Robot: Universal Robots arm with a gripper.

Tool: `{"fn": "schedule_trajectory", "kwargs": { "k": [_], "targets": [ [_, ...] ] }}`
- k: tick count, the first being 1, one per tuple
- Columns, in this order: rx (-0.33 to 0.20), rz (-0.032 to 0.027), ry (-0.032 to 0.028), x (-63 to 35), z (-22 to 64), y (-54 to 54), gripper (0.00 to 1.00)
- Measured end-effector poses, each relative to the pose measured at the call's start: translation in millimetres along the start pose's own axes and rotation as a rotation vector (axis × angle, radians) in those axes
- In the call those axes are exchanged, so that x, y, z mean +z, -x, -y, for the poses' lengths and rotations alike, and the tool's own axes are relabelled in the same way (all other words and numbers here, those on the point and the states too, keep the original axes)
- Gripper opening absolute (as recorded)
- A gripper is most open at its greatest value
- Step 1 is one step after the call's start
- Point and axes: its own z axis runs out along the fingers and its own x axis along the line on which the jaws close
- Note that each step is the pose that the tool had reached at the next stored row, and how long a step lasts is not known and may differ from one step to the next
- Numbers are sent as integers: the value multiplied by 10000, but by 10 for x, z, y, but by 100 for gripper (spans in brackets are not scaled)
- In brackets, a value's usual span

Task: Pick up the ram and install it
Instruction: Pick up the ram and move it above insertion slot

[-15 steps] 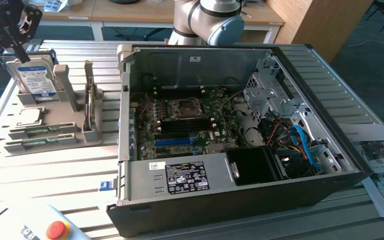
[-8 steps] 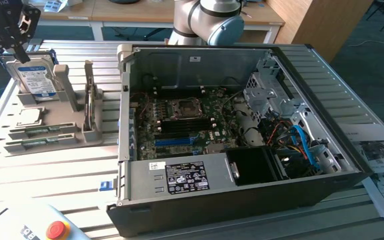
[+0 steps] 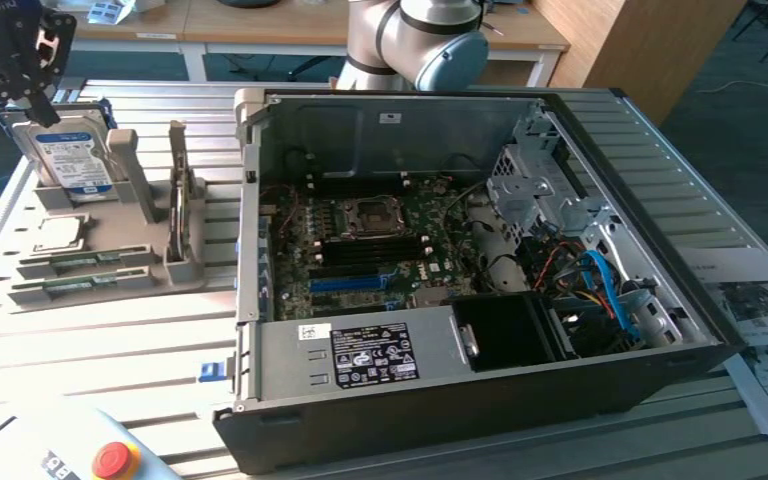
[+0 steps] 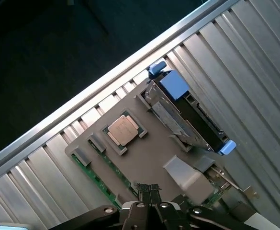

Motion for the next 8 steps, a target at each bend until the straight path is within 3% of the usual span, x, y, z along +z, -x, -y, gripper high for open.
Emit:
{"fn": "schedule_trajectory", "kwargs": {
  "k": [8],
  "targets": [
    [-1444,-83,34,6,1,0,10]
  ]
}}
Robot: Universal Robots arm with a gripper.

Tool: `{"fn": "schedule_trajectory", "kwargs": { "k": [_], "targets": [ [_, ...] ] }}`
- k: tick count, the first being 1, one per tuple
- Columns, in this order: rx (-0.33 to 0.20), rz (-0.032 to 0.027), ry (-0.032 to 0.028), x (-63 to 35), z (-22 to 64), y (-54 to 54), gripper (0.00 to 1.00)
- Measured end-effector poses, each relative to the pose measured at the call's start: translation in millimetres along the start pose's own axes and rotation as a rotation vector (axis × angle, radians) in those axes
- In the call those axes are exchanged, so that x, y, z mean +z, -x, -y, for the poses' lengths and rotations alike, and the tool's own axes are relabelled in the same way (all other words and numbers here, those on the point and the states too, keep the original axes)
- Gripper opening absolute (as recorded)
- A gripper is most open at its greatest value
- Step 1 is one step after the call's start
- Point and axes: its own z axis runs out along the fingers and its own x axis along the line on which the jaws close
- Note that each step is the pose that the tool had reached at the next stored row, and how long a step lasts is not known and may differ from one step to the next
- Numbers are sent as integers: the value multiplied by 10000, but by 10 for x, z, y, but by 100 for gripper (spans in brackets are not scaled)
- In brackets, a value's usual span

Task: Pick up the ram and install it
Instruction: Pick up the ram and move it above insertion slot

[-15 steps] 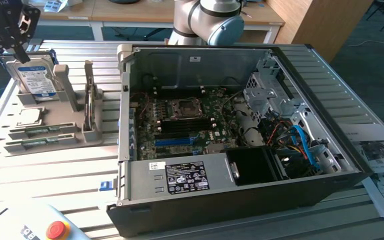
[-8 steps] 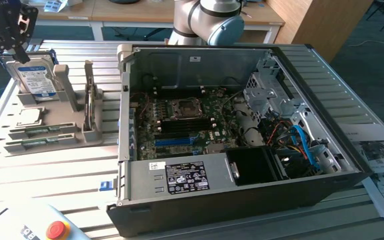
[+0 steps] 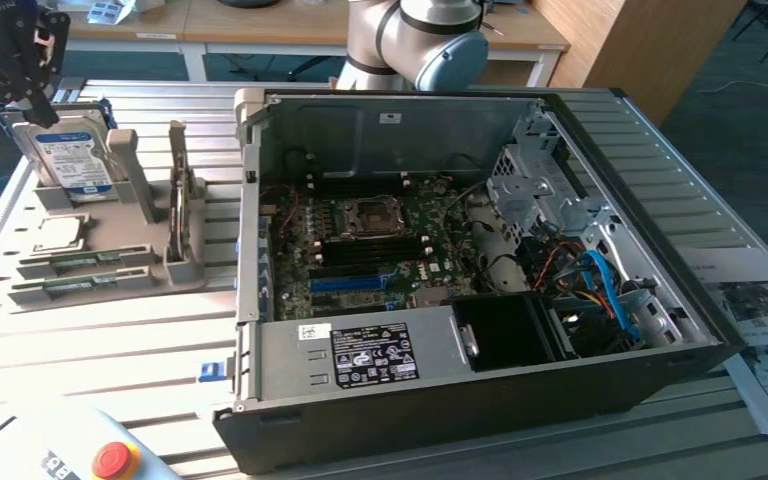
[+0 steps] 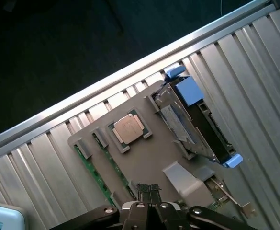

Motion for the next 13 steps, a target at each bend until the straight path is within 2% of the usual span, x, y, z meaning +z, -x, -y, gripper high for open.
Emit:
{"fn": "schedule_trajectory", "kwargs": {
  "k": [13],
  "targets": [
    [-2361,-135,56,9,0,0,10]
  ]
}}
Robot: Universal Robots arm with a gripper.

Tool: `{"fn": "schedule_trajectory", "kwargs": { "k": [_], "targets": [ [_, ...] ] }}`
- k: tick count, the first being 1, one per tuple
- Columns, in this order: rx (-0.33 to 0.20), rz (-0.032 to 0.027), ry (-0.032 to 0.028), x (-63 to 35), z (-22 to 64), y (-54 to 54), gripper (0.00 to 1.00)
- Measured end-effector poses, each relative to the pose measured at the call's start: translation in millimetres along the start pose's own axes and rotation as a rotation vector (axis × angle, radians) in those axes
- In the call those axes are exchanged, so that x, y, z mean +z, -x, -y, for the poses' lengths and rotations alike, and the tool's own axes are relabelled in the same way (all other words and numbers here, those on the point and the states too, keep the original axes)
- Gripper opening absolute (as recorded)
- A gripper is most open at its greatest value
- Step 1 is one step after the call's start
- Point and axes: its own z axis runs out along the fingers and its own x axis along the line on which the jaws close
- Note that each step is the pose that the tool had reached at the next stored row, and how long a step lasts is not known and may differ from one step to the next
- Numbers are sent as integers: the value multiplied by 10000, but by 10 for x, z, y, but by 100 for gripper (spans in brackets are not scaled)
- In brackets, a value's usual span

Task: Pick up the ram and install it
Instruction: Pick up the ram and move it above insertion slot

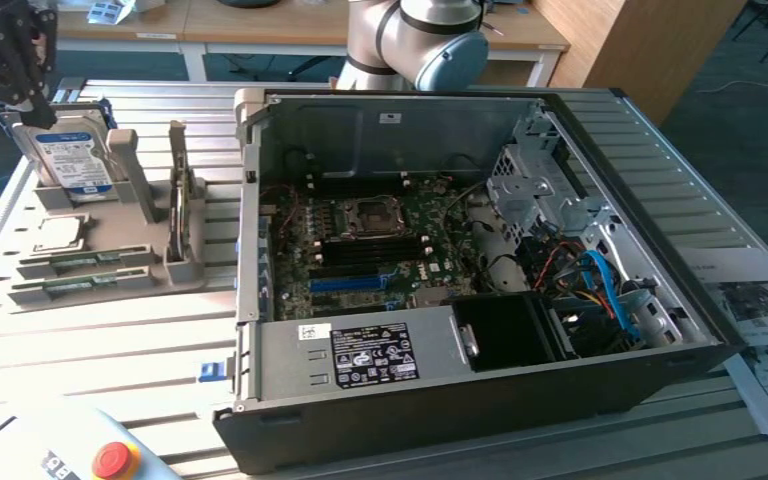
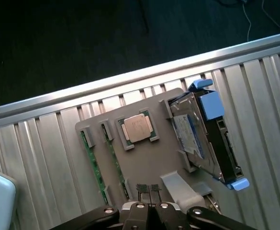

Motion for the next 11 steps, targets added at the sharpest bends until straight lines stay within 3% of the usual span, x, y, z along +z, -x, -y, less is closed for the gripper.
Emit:
{"fn": "schedule_trajectory", "kwargs": {
  "k": [11],
  "targets": [
    [-1946,-109,47,7,0,0,10]
  ]
}}
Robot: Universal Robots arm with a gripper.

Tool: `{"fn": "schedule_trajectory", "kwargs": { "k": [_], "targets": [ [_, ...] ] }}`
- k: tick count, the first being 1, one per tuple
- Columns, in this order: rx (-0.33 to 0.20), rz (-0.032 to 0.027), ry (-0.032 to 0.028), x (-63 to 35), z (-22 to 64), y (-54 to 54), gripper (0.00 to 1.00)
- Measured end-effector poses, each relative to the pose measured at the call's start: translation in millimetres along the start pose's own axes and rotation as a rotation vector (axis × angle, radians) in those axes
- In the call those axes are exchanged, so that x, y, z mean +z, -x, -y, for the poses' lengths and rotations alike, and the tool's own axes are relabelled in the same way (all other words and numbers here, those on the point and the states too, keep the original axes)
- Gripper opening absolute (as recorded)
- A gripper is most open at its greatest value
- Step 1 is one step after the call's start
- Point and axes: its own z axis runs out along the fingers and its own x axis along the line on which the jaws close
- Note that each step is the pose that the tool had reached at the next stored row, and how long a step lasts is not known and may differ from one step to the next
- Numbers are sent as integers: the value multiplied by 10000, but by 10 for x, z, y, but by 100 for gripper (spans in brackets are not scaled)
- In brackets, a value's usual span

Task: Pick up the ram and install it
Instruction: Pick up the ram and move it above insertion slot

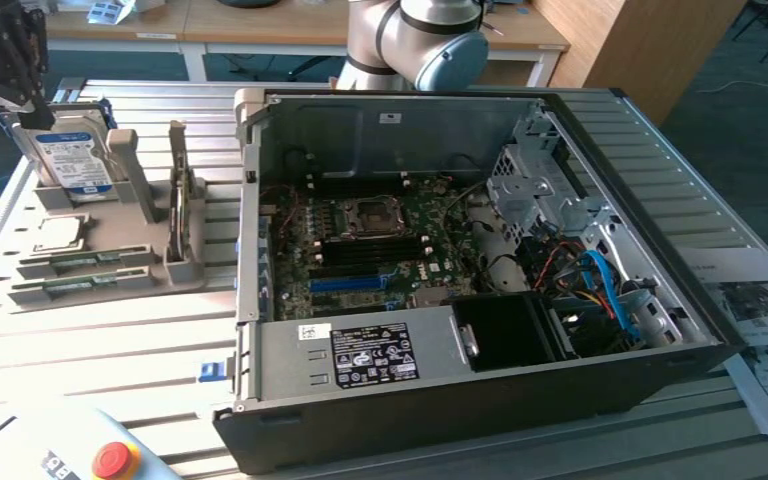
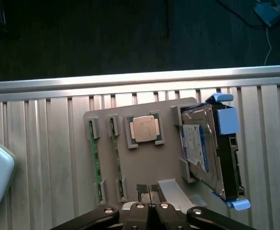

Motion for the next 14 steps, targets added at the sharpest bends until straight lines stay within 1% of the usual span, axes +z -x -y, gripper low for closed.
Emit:
{"fn": "schedule_trajectory", "kwargs": {
  "k": [3,4,14],
  "targets": [
    [-520,-30,13,1,0,0,10],
    [-572,-32,14,1,0,0,10],
    [-645,-35,15,2,0,0,10]
  ]
}}
